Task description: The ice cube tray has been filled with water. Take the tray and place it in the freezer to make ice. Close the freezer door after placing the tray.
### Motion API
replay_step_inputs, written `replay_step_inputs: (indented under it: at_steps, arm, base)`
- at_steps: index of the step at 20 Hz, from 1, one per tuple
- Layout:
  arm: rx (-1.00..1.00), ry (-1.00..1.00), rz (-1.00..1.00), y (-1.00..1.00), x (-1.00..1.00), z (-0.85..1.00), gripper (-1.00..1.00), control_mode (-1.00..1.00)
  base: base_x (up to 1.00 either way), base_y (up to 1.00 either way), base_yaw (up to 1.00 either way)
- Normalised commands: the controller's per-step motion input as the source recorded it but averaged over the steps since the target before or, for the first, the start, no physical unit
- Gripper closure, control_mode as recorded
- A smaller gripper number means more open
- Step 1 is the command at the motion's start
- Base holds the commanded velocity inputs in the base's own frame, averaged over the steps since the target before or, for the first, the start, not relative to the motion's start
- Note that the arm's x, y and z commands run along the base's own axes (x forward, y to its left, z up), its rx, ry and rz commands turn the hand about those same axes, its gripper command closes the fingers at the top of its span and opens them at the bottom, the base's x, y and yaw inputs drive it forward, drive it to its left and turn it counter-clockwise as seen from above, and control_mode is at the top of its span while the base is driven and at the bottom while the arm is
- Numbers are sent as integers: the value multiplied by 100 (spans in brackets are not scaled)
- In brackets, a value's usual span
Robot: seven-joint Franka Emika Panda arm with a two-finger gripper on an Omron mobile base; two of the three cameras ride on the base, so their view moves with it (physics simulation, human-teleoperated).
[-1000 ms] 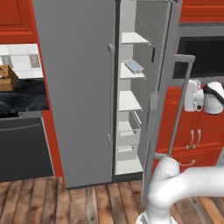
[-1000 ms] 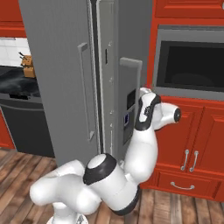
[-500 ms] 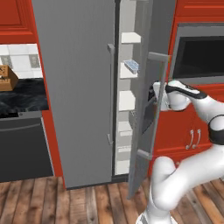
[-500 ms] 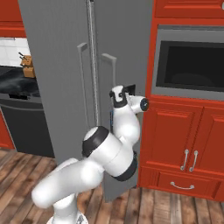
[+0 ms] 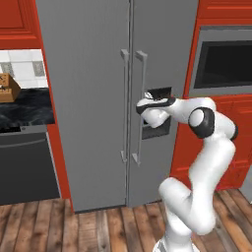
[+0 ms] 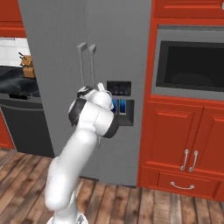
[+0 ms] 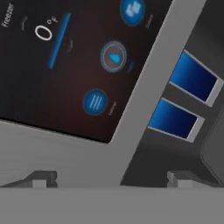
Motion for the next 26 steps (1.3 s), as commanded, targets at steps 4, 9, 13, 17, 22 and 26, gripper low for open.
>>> replay_step_inputs:
  at_steps: [4, 9, 13, 17, 22, 26]
  arm:
    - [-20, 0, -51, 97, 100, -31, -100, -100]
    - [-10, 12, -46, 35, 100, -6, -100, -100]
    - [1, 28, -30, -21, 100, 8, -100, -100]
    - [8, 18, -17, -54, 76, 23, -100, -100]
    - [15, 0, -1, -27, -28, 33, -100, -100]
    - [10, -6, 0, -12, -74, 90, -100, -100]
  base:
    - [0, 0, 0]
    - [0, 0, 0]
    - [0, 0, 0]
    - [0, 0, 0]
    - [0, 0, 0]
    - [0, 0, 0]
